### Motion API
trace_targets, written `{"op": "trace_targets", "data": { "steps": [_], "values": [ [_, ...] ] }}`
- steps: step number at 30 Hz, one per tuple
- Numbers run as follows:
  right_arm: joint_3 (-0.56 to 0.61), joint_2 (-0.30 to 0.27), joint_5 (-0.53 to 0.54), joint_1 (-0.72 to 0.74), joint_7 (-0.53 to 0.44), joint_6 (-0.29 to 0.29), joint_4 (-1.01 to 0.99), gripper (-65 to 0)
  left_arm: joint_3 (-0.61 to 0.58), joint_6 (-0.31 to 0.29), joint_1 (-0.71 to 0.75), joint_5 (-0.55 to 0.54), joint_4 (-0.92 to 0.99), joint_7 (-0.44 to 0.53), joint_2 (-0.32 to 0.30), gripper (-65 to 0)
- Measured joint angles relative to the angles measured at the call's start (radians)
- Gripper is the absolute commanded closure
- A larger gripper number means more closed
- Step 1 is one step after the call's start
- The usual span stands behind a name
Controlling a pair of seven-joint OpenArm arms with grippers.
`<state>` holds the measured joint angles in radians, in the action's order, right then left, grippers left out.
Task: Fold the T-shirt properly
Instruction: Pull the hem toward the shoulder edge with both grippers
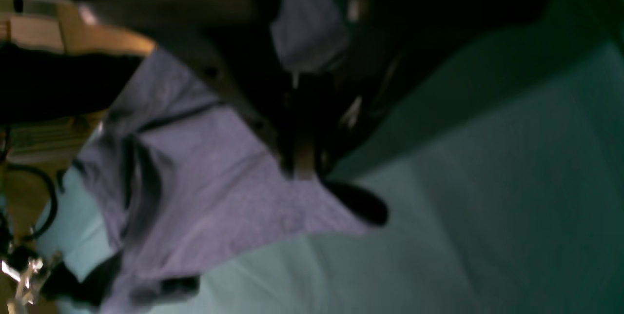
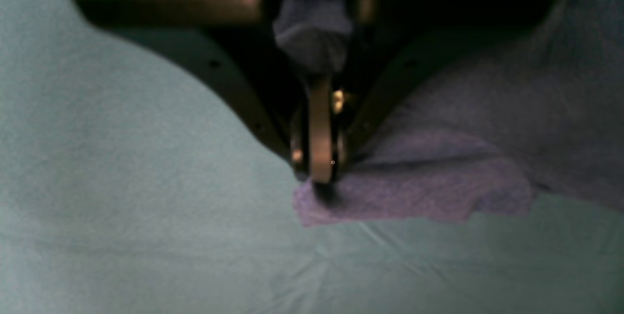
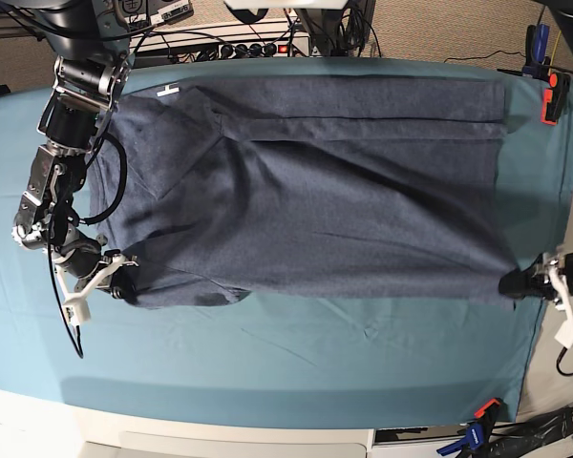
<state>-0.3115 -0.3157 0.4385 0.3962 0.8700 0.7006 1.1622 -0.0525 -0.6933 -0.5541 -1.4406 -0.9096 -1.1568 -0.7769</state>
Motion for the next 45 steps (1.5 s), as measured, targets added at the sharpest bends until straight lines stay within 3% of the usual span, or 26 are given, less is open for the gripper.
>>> {"op": "trace_targets", "data": {
  "steps": [4,11,16,23,28,45],
  "values": [
    [0.0,-0.027,0.0,0.0,-0.013,0.0,0.0,0.0,0.0,0.001,-0.001,0.116,0.0,0.113,0.036,0.0],
    [0.0,-0.095,0.004,0.0,-0.014,0.0,0.0,0.0,0.0,0.0,-0.004,0.151,0.0,0.123,0.09,0.0],
    [0.0,-0.126,0.023,0.0,-0.002,0.0,0.0,0.0,0.0,0.0,-0.004,0.166,0.0,0.121,0.093,0.0],
    [0.0,-0.127,0.136,0.0,0.103,0.0,0.0,0.0,0.0,0.0,-0.003,0.164,0.0,0.05,0.092,0.0],
    [0.0,-0.127,0.166,-0.035,0.099,-0.001,0.0,0.0,0.0,0.0,0.015,0.082,0.0,-0.012,0.082,0.0],
    [0.0,-0.127,0.203,-0.124,0.118,-0.004,0.0,0.0,0.0,0.0,0.078,0.053,0.002,-0.014,0.078,0.0]
  ]
}}
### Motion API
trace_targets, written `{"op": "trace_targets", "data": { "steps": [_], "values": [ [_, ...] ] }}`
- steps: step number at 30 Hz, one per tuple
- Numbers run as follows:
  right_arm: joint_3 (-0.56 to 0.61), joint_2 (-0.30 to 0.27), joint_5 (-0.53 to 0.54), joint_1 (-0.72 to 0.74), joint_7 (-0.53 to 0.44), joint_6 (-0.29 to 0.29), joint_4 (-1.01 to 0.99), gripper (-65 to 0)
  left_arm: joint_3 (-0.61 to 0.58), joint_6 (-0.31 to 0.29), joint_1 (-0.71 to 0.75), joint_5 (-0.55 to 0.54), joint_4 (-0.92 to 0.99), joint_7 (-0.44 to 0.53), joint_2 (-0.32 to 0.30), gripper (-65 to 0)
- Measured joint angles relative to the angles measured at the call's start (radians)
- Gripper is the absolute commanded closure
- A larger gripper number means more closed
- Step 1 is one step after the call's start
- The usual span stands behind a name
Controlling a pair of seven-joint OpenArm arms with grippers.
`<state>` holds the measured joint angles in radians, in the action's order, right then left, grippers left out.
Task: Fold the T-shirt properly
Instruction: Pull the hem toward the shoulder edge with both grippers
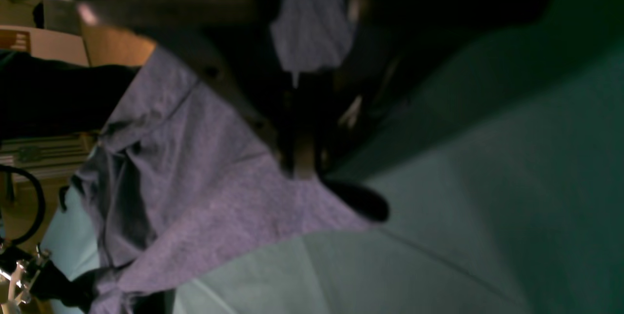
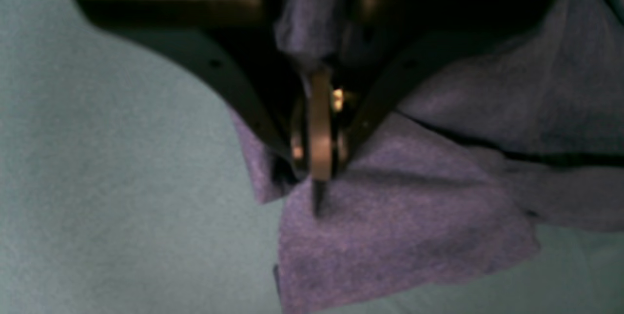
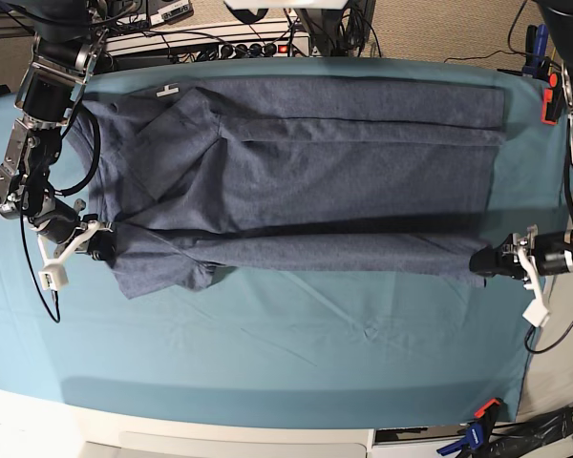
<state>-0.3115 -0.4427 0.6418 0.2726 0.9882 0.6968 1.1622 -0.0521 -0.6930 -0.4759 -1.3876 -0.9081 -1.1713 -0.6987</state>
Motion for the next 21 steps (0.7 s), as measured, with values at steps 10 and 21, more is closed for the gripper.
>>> {"op": "trace_targets", "data": {
  "steps": [10,21],
  "values": [
    [0.0,0.0,0.039,-0.004,0.026,0.0,0.0,0.0,0.0,0.0,0.012,-0.001,0.0,-0.003,0.0,0.0],
    [0.0,0.0,0.056,-0.087,0.033,0.0,0.068,0.0,0.0,0.0,0.012,-0.001,0.0,-0.011,0.0,0.0]
  ]
}}
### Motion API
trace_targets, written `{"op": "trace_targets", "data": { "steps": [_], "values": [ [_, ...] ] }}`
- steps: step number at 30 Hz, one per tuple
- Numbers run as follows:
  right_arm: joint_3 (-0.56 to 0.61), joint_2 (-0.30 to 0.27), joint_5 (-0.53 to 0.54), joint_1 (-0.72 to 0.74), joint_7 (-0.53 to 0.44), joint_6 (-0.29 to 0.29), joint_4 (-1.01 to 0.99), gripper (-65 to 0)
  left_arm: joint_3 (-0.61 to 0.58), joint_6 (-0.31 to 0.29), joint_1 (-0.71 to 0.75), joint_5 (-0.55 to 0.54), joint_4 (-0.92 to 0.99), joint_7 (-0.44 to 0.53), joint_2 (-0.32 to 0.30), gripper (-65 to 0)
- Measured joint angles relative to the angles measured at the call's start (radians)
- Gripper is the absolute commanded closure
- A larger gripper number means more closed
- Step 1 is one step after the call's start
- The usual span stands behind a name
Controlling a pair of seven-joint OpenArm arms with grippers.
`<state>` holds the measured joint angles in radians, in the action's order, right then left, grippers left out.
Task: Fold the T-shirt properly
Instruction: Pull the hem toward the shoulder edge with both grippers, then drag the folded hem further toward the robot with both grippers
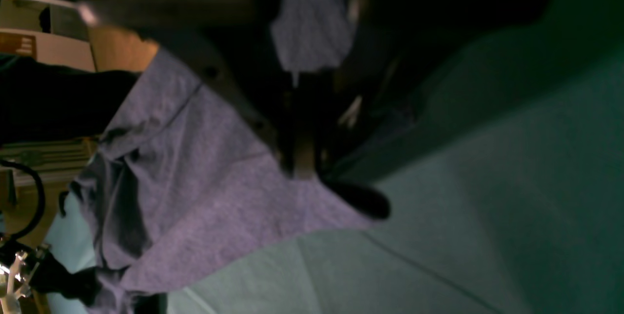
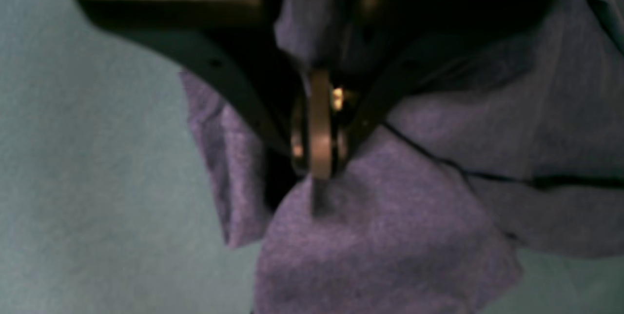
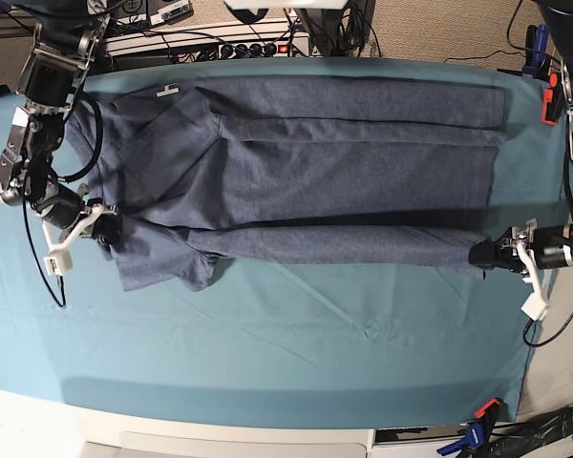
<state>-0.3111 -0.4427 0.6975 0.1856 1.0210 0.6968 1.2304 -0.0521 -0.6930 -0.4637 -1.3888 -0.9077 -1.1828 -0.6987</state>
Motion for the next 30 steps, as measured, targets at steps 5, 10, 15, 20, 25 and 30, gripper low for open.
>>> {"op": "trace_targets", "data": {
  "steps": [5,10,15,20,25,30],
  "values": [
    [0.0,0.0,-0.001,-0.04,0.013,0.0,0.042,0.0,0.0,0.0,0.009,-0.051,0.0,-0.042,0.0,0.0],
    [0.0,0.0,0.001,-0.077,0.019,0.0,0.081,0.0,0.0,0.0,0.072,-0.064,-0.001,-0.049,-0.003,0.0],
    [0.0,0.0,0.003,-0.108,0.019,0.0,0.081,0.0,0.0,0.0,0.125,-0.068,0.0,-0.051,-0.002,0.0],
    [0.0,0.0,0.007,-0.122,0.027,0.0,0.081,0.0,0.0,0.0,0.138,-0.068,0.0,-0.051,-0.002,0.0],
    [0.0,0.0,0.007,-0.123,0.042,0.0,0.081,0.0,0.0,0.0,0.138,-0.068,0.0,-0.05,-0.008,0.0],
    [-0.014,-0.02,0.008,-0.124,0.045,0.0,0.081,0.0,0.0,0.0,0.138,-0.075,0.0,-0.051,-0.045,0.0]
  ]
}}
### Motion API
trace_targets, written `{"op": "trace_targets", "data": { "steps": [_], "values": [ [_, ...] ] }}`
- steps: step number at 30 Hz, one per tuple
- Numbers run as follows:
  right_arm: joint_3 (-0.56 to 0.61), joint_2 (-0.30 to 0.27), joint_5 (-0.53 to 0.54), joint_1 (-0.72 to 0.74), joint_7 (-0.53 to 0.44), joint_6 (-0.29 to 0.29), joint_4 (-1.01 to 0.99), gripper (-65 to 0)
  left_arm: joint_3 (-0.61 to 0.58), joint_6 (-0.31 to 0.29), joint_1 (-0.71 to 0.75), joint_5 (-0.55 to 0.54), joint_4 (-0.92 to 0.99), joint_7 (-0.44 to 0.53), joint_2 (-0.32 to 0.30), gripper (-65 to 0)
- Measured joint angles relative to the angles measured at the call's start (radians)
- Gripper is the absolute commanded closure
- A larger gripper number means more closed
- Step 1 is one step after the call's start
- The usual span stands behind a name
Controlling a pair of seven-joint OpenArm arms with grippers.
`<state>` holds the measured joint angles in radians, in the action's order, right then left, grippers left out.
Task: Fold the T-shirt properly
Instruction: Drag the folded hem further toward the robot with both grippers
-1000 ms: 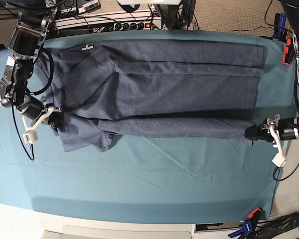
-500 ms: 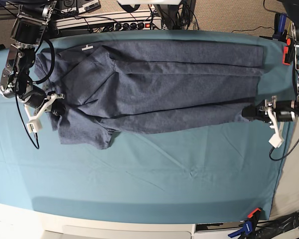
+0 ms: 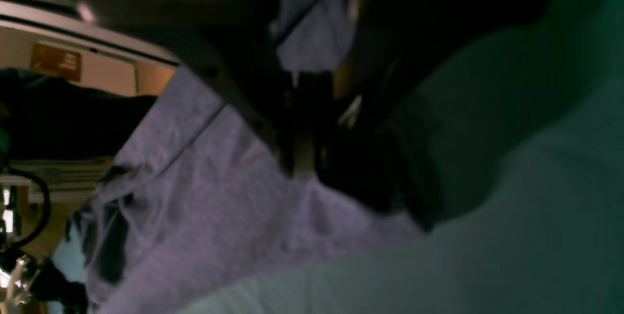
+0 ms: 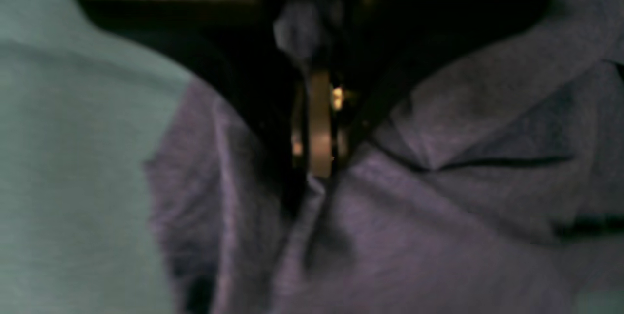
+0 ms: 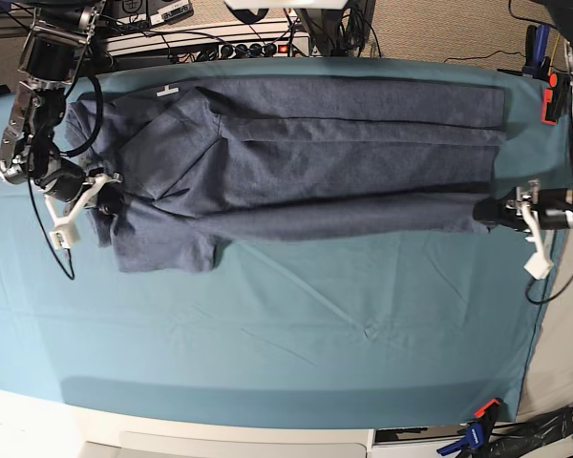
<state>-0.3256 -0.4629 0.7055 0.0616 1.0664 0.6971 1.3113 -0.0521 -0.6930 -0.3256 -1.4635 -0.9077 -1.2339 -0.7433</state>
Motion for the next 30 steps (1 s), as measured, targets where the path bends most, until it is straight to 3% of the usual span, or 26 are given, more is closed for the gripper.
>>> {"op": "trace_targets", "data": {
  "steps": [6,12,30],
  "values": [
    [-0.106,-0.01,0.012,-0.001,0.029,0.005,0.0,0.0,0.0,0.0,0.0,-0.004,-0.002,0.0,-0.009,0.0],
    [-0.182,-0.011,0.138,-0.021,0.098,0.004,0.0,0.0,0.0,0.0,0.001,-0.005,-0.002,0.0,-0.007,0.0],
    [-0.184,-0.011,0.196,-0.155,0.113,0.003,0.001,0.0,0.0,0.0,0.096,-0.008,-0.002,-0.014,-0.005,0.0]
  ]
}}
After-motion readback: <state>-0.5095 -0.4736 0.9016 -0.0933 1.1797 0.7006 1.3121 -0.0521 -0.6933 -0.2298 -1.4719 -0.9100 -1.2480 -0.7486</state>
